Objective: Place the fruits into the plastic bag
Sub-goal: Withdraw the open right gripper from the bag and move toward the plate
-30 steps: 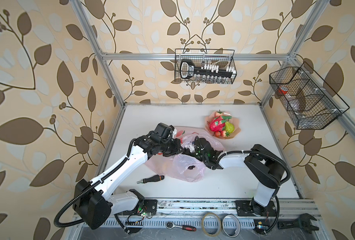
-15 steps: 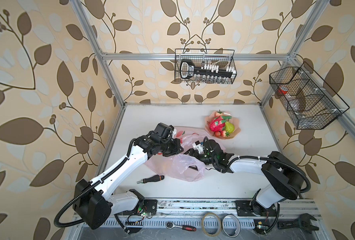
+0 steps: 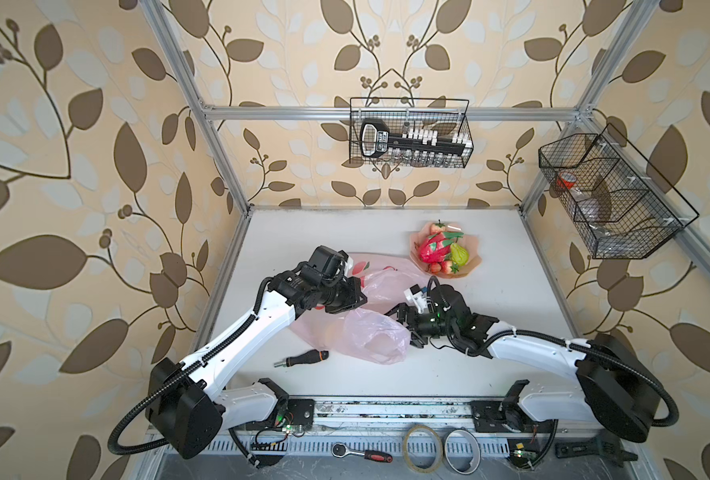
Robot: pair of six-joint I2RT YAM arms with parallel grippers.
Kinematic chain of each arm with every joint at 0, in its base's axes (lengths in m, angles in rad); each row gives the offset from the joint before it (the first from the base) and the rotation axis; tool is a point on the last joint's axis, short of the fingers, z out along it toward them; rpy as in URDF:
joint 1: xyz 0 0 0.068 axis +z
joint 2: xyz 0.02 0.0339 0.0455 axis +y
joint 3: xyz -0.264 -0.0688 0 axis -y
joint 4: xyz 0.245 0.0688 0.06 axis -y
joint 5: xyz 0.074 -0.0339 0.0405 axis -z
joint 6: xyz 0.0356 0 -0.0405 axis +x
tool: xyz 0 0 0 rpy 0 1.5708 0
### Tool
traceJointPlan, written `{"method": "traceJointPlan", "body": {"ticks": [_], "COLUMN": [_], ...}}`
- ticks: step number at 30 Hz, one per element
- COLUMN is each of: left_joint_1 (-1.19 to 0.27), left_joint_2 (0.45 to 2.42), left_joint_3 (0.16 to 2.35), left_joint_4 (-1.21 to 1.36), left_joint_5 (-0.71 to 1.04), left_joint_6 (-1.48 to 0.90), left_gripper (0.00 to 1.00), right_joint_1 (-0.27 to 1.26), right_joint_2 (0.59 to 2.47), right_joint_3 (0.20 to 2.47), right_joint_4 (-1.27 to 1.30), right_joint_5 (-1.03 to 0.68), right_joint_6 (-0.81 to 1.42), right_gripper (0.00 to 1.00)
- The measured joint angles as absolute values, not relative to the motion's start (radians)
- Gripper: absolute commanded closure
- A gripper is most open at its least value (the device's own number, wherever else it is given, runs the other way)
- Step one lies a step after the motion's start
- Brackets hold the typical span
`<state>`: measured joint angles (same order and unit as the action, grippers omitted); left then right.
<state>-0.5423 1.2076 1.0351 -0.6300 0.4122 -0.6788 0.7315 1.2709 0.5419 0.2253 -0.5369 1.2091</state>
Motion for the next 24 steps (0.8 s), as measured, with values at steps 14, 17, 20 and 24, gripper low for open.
{"method": "traceJointPlan", "body": {"ticks": [14,17,20,24], "left_joint_1": [-0.542,-0.542,-0.542,-0.542], "left_joint_2": [1.208,1.208,1.208,1.207], "left_joint_3": [1.035,1.035,1.035,1.035], "left_joint_4": [-0.631,-0.631,-0.631,-0.631], "left_joint_5": [0.412,0.412,0.412,0.412], "left_joint_6": [-0.678,-0.678,-0.678,-0.678], "left_gripper": [1.00,1.00,1.00,1.00], "right_joint_1": [0.610,0.572,0.530,0.474], "right_joint_2": [0.871,0.810,0.753,0.710], "right_joint_3": [0.448,0.440,0.439,0.440], "right_joint_4": [-0.106,-0.174,-0.228,-0.292], "right_joint_5": [-0.485,-0.481,-0.482,-0.485], "right_joint_6": [1.132,1.125,1.116,1.093], "right_gripper": [0.00,0.00,0.00,0.00]}}
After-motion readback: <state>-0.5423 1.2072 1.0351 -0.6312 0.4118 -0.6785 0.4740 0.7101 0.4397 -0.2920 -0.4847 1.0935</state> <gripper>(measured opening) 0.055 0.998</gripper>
